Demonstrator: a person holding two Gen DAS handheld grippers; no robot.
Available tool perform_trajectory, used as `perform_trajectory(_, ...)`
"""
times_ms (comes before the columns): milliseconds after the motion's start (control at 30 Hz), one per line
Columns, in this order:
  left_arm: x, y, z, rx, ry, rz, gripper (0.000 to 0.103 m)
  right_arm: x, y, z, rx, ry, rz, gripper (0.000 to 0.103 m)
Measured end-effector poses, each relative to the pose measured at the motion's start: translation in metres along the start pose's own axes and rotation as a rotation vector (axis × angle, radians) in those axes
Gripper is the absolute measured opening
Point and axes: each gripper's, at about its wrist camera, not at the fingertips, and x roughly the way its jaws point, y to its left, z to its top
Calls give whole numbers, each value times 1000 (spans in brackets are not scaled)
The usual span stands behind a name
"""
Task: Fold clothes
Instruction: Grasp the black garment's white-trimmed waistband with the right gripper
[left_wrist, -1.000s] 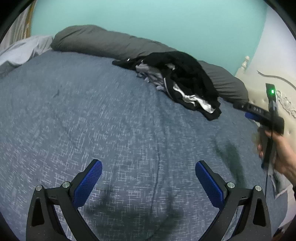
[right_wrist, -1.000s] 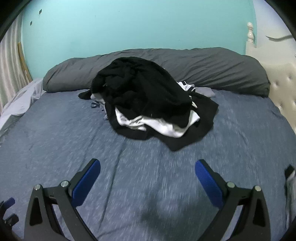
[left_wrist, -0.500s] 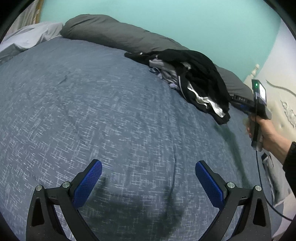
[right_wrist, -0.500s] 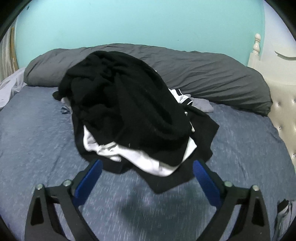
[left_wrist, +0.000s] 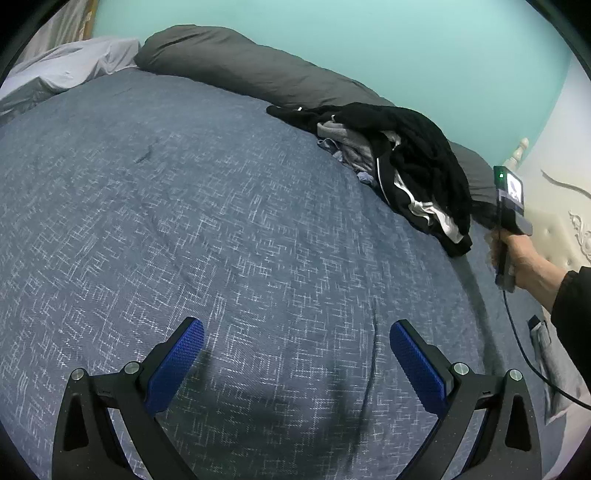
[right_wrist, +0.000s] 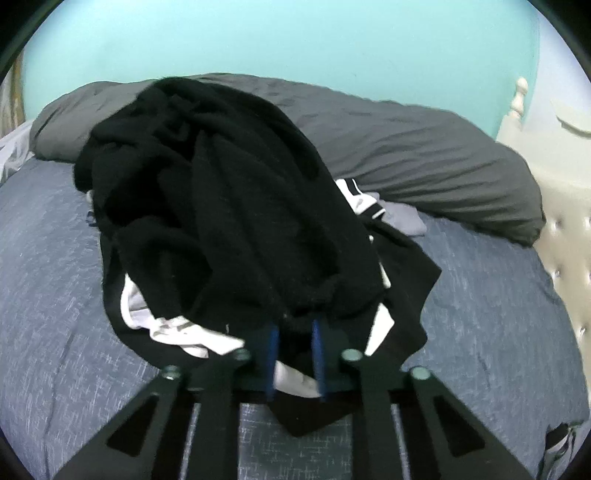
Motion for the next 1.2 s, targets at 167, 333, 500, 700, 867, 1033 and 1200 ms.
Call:
perform_trajectory(167, -3, -3, -1, 2, -12, 1, 103, -51, 4, -9, -60, -87, 67, 8)
perform_trajectory(333, -10, -8, -2, 0, -8, -25, 103, -117, 21, -33, -75, -139, 213, 4)
perform_trajectory(500, -22, -17, -2, 11, -18, -50, 103, -180, 36, -76, -30, -143, 377, 2)
perform_trajectory(700, -35, -16, 2, -12, -43, -70, 103, -214, 66, -138, -76, -56, 448, 0)
perform_trajectory(867, -37, -17, 4, -16, -42, -86, 103, -194, 62, -140, -18, 24, 399, 0)
perform_trajectory(1033, -29, -14, 6, -17, -33, -74, 103, -145, 30, -112, 167, 71, 340, 69)
perform_trajectory(1200, -20, -15, 1, -8, -11, -67, 103, -89, 34, -112, 237, 154, 312, 71)
